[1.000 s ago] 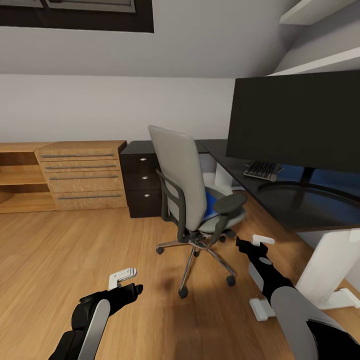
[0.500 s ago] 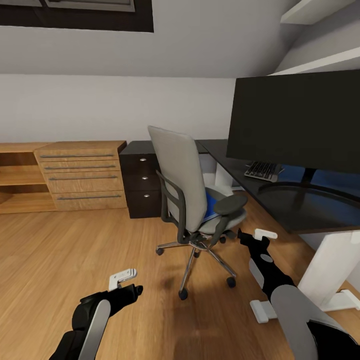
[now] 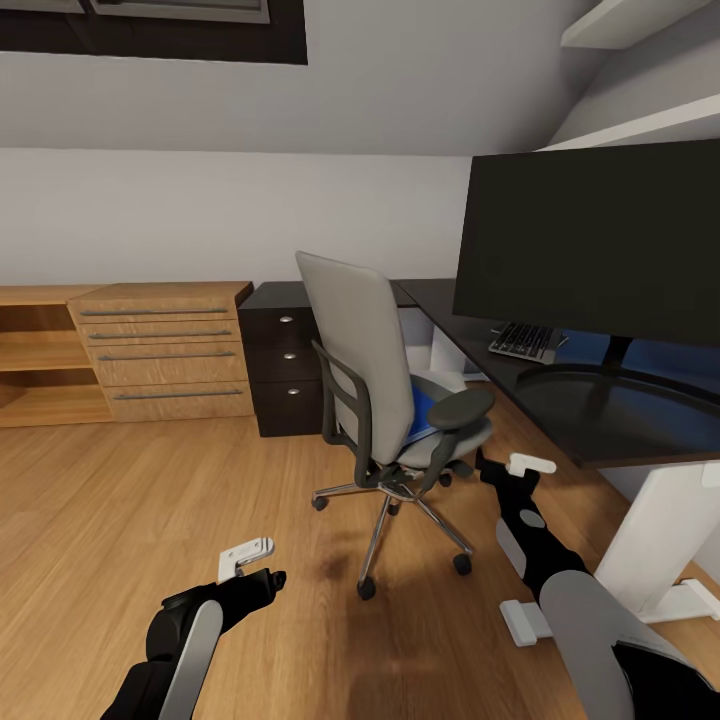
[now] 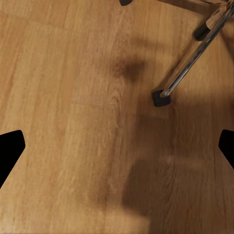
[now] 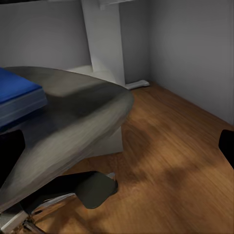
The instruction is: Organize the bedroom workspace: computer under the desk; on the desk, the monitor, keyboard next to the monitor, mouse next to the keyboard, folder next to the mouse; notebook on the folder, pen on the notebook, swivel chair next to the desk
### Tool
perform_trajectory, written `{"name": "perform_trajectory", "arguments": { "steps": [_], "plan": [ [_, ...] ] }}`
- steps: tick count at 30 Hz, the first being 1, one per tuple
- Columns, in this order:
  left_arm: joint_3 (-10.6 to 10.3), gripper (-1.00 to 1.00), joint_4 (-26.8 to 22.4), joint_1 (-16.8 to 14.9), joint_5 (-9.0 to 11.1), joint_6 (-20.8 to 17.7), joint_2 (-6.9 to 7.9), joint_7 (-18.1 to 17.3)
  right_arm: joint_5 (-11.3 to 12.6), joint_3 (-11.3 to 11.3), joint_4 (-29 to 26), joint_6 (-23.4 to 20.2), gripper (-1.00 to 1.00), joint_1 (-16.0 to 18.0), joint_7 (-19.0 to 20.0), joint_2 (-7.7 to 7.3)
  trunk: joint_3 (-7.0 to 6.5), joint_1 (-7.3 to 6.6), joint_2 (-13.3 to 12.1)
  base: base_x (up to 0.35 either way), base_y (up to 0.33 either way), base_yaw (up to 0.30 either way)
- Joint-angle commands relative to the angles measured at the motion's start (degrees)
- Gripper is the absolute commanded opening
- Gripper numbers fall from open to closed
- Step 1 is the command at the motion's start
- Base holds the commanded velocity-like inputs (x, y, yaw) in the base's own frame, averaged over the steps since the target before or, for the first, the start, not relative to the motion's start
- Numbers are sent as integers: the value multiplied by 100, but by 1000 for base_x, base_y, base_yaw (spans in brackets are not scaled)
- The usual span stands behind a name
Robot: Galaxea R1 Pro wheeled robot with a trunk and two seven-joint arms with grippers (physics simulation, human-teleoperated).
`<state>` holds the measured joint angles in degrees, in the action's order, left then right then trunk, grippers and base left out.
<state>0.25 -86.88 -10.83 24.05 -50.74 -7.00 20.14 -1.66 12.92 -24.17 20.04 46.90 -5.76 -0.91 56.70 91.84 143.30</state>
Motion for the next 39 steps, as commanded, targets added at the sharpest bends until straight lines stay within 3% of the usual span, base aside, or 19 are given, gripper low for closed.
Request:
{"name": "perform_trajectory", "arguments": {
  "steps": [1, 20, 39],
  "plan": [
    [2, 100, -5, -2, 59, -17, -2, 51, -18, 11, 7, 33, 100, 4, -8, 2, 6, -1, 2, 0, 0, 0],
    [10, 100, -4, -2, 68, -15, -1, 45, -8, 9, 10, 86, 100, 3, 4, 3, 6, -1, 2, 99, 0, 0],
    [10, 100, 4, -2, 76, -15, 2, 51, -11, -6, 30, 79, 100, 3, -30, 55, -18, -1, 2, 7, 0, 45]
  ]
}}
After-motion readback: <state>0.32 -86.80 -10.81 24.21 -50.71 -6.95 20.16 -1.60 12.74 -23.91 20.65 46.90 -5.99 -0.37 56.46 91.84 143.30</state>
